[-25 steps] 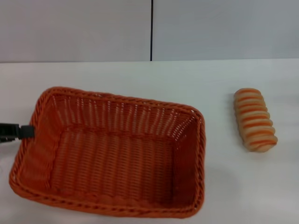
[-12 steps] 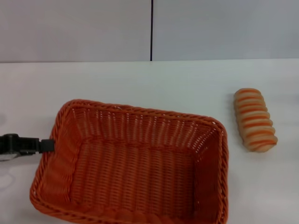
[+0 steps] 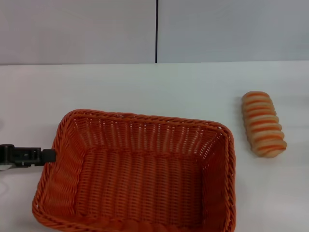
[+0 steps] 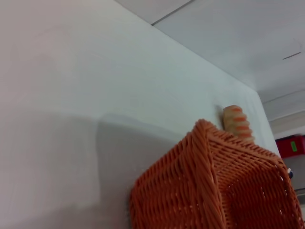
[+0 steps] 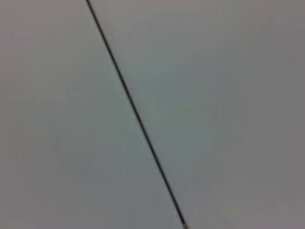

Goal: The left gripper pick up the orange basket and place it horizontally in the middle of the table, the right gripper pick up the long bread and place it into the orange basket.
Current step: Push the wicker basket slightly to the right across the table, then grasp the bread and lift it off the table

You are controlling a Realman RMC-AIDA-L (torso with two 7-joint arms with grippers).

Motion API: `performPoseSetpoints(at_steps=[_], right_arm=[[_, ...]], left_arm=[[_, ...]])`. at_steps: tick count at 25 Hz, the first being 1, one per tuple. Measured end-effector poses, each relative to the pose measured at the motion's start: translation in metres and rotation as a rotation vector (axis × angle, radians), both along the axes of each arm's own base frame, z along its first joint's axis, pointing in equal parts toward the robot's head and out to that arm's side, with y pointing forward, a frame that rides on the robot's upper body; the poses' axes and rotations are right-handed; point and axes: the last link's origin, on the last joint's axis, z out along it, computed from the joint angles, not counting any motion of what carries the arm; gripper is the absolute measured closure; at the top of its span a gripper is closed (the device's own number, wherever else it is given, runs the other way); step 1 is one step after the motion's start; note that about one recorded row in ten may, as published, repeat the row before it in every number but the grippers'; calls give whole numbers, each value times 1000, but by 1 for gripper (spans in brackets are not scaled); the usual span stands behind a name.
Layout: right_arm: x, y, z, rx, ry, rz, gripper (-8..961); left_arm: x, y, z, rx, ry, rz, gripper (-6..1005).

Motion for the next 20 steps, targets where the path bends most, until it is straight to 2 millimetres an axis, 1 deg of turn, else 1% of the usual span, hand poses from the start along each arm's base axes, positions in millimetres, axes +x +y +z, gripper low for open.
performPoseSetpoints(at_steps=[3, 9, 11, 12, 13, 14, 15, 18, 19, 20], right_arm=[[-2, 3, 2, -33, 13, 25, 263], [-7, 11, 7, -125, 28, 84, 263], [-9, 13, 8, -158, 30, 101, 263], [-10, 14, 9, -177, 33, 109, 263], [-11, 15, 9, -193, 34, 115, 263], [-12, 15, 10, -213, 37, 120, 263], [-12, 16, 10, -226, 39, 124, 263], [-15, 18, 11, -273, 39, 139, 263], [-15, 18, 11, -285, 39, 143, 263], [-16, 19, 11, -297, 39, 147, 262]], left_arm=[[-3, 3, 2, 17, 19, -3, 586], [-20, 8, 17, 131, 74, -31, 467], [-20, 8, 17, 131, 74, -31, 428], [-25, 8, 24, 205, 75, -60, 408], [-25, 8, 24, 205, 75, -60, 408], [-27, 8, 30, 292, 68, -104, 408], [-27, 8, 32, 322, 63, -116, 408], [-27, 8, 32, 322, 63, -116, 408], [-25, 8, 37, 449, 27, -194, 408], [-24, 7, 39, 501, 13, -222, 409]])
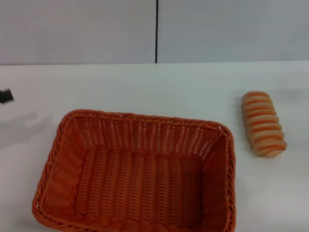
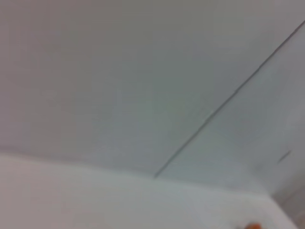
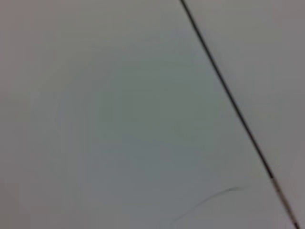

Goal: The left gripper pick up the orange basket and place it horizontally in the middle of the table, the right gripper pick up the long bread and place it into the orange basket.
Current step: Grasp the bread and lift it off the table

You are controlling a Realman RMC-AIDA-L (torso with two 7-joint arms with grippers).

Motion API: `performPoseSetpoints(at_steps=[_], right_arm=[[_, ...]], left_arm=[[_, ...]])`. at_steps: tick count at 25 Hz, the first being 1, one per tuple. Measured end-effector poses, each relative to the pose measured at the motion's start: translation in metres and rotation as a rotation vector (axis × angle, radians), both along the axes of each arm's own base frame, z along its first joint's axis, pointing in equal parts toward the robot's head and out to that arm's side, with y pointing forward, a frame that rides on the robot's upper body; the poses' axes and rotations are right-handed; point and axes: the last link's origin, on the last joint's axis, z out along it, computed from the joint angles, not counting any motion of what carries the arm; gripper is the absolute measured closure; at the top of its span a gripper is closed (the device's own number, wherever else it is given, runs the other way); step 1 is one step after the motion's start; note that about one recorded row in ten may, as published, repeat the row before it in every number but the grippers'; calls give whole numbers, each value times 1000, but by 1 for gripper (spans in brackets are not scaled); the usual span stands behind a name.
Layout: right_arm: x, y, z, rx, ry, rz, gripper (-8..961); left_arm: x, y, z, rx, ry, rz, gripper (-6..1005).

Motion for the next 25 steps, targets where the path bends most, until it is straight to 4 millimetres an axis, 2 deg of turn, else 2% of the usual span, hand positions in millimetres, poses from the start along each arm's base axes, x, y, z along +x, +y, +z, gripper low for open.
performPoseSetpoints(at_steps=[8, 13, 15, 17, 18, 21, 23, 24, 25], right_arm=[[-5, -1, -2, -71, -1, 35, 263], [-12, 0, 0, -147, 5, 82, 265], [-16, 1, 1, -179, 5, 100, 266], [-26, 6, 7, -278, 5, 134, 266], [-35, 13, 13, -412, -9, 133, 267], [-47, 23, 25, -640, -69, 60, 268], [-52, 27, 29, -705, -103, 38, 269], [-63, 34, 35, -842, -177, -18, 269], [-63, 34, 35, -842, -177, -18, 270]], left_arm=[[4, -6, 13, 206, -31, -121, 409], [7, -6, 10, 215, -25, -155, 409], [12, -6, 6, 263, -10, -218, 408], [13, -6, 4, 278, -4, -232, 408], [14, -6, 3, 287, -1, -241, 408], [22, 2, -12, 244, 21, -295, 408], [22, 2, -12, 244, 21, -295, 409], [22, 2, -12, 244, 21, -295, 409], [26, 7, -21, 203, 31, -310, 410]])
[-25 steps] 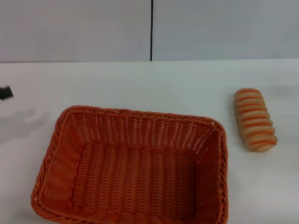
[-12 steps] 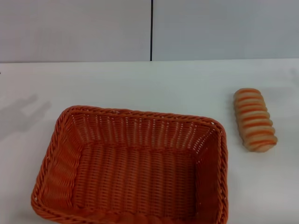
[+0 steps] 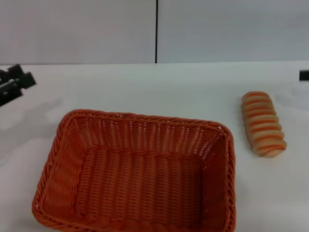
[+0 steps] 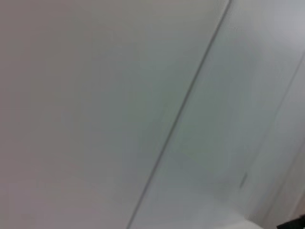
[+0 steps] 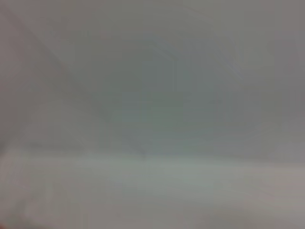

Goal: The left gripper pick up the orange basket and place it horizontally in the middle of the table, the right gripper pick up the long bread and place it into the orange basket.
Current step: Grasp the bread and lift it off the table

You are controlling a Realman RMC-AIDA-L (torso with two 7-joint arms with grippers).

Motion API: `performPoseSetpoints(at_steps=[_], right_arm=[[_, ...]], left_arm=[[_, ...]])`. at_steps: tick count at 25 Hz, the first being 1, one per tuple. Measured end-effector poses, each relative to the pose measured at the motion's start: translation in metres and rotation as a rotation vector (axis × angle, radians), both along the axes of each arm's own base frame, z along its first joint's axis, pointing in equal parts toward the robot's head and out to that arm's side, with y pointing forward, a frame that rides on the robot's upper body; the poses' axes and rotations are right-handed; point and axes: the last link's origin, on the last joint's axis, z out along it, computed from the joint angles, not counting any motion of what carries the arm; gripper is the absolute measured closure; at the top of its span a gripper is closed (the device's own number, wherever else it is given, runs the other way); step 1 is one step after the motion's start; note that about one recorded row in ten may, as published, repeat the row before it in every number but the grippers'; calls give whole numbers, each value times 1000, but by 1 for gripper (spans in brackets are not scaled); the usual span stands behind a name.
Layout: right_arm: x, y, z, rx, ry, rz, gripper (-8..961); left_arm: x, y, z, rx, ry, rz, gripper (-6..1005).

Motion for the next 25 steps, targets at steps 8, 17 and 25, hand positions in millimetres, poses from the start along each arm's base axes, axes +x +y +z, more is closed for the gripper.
performPoseSetpoints(at_steps=[8, 17, 25], right_arm=[[-43, 34, -13, -355, -408, -29, 273], [-61, 42, -57, -444, -559, -10, 276], [-70, 46, -88, -488, -577, 16, 279]], left_arm=[[9, 6, -24, -55, 33, -34, 413], [9, 5, -31, -58, 13, -39, 413], [5, 2, -29, -32, 0, -24, 413]])
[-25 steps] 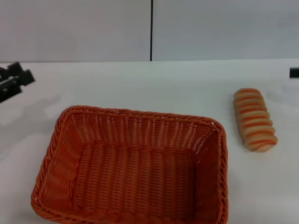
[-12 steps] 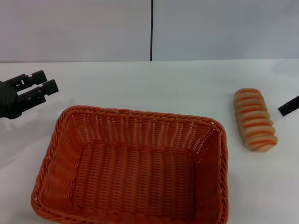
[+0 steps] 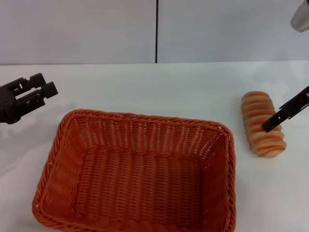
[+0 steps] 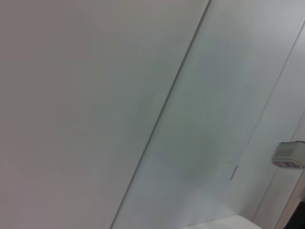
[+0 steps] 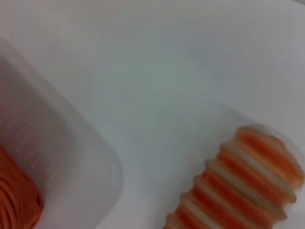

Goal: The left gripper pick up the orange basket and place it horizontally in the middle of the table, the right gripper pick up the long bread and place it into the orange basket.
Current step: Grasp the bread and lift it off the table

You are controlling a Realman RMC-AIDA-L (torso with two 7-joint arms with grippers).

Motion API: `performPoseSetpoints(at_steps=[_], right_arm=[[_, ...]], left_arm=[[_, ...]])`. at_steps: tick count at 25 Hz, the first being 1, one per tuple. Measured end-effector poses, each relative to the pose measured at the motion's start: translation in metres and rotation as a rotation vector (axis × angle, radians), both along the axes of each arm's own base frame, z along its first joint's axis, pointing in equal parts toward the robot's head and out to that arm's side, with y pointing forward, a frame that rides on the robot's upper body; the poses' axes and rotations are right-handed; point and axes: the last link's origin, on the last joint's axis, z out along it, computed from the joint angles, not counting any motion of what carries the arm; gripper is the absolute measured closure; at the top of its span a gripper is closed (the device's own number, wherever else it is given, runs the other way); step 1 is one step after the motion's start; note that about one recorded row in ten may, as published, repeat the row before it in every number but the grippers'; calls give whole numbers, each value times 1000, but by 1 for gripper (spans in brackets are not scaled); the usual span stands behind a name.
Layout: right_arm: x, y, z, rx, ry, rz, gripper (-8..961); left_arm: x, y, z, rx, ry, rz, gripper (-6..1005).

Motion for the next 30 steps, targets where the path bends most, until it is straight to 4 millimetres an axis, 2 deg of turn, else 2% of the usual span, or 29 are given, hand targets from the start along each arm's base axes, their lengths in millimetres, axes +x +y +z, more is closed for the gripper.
performPoseSetpoints(at_steps=[12, 17, 30], right_arm=[[-4, 0, -10, -9, 4, 22, 284], [-5, 0, -11, -19, 6, 33, 449], [-8, 0, -9, -23, 11, 51, 545]], left_arm=[[2, 2, 0, 3, 1, -8, 413], [2, 2, 0, 2, -1, -7, 413], [2, 3, -1, 0, -2, -10, 413]])
